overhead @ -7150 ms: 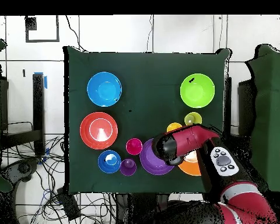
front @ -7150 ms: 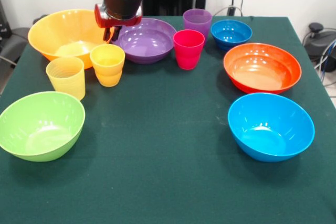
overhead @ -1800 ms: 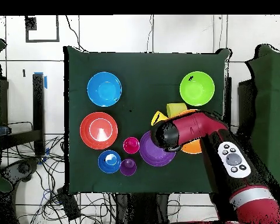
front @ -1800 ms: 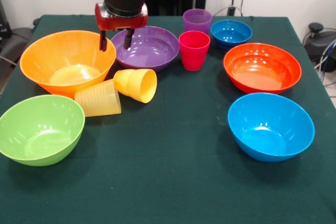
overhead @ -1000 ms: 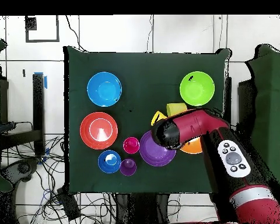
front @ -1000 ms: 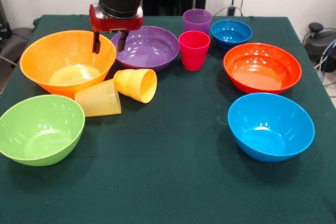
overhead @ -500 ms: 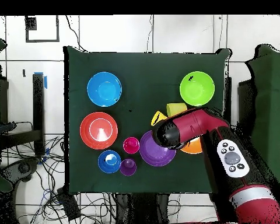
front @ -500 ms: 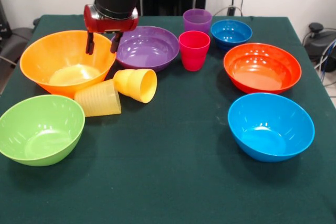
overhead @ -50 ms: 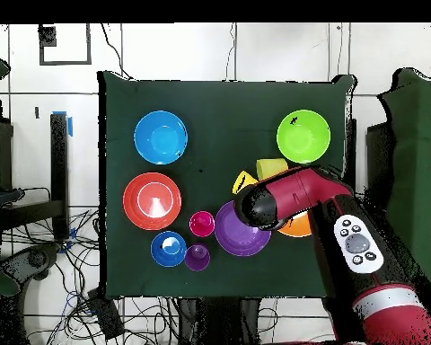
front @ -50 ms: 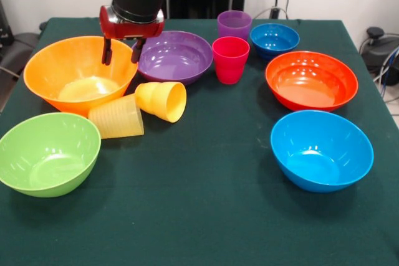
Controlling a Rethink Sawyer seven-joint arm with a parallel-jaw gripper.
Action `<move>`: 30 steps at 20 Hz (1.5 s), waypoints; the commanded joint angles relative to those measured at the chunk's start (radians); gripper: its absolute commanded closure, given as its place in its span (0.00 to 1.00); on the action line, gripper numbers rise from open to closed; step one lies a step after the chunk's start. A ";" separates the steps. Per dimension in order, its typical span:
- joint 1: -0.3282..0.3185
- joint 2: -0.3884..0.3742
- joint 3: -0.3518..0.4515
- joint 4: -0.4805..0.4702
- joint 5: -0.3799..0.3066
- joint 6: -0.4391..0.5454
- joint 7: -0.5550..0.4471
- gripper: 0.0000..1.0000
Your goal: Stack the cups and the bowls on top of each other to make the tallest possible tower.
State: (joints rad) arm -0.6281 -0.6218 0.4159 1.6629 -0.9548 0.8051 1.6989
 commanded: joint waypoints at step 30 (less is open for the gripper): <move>0.051 0.076 0.064 -0.123 0.100 0.077 -0.194 0.00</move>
State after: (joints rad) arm -0.5970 -0.5716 0.4170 1.5856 -0.8844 0.8091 1.6989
